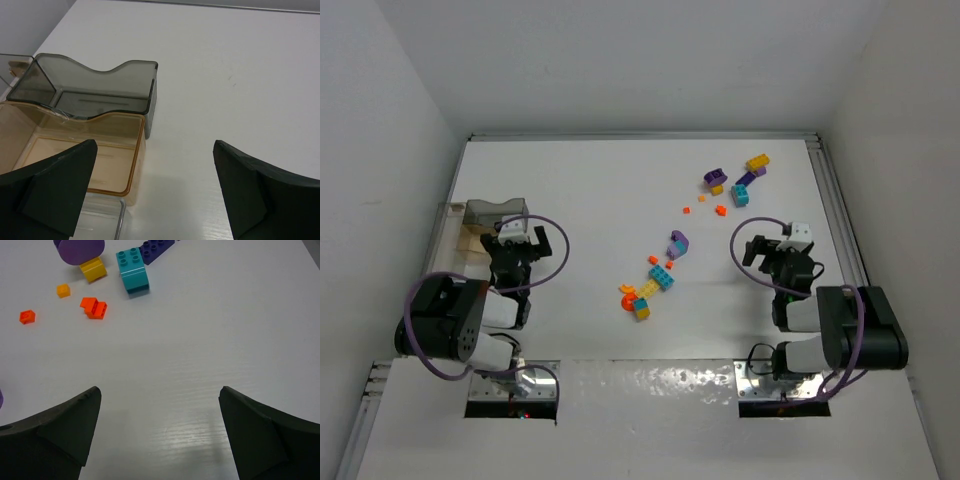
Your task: Sort the legos into containers by color
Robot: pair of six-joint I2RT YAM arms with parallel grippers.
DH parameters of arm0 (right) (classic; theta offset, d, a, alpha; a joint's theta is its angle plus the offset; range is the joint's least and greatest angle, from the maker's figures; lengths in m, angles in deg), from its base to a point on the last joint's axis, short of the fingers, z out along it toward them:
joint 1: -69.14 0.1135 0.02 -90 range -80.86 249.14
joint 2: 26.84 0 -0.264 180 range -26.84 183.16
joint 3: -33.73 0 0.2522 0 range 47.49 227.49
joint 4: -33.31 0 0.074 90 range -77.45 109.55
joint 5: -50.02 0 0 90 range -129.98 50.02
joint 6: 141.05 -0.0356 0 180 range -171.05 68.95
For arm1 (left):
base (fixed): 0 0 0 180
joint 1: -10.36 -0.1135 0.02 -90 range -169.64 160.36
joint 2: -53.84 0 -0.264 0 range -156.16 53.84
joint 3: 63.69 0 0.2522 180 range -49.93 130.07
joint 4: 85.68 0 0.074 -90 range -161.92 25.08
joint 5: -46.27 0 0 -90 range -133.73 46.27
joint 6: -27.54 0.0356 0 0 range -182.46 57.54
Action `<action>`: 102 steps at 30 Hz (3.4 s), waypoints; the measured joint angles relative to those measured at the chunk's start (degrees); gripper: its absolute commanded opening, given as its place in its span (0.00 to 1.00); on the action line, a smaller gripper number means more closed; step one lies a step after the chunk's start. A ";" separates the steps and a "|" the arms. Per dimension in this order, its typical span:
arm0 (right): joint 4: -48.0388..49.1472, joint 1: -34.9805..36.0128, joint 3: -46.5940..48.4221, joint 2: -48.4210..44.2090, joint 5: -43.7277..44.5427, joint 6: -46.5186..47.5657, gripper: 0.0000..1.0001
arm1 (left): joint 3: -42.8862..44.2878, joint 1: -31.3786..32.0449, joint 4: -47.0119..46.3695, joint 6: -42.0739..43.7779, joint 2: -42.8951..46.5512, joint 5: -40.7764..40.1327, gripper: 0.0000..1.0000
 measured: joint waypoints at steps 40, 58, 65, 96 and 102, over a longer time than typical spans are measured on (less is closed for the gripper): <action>-75.17 16.52 38.84 -18.32 -14.60 8.02 0.63 | 50.12 24.30 106.68 66.45 -5.03 48.48 0.73; -77.68 16.74 32.04 -24.22 -14.75 5.97 0.64 | 54.03 30.93 106.49 73.94 -19.19 48.19 0.54; -77.99 16.76 32.04 -24.33 -13.55 6.60 0.65 | 54.10 32.48 106.22 74.84 -20.96 44.30 0.37; -72.37 16.74 33.09 -20.85 -11.85 5.70 0.61 | 73.55 2.43 103.84 33.68 -6.78 33.88 0.00; -67.32 16.94 37.97 -11.91 -15.04 2.32 0.58 | 78.90 -19.87 106.64 22.45 -3.72 27.93 0.00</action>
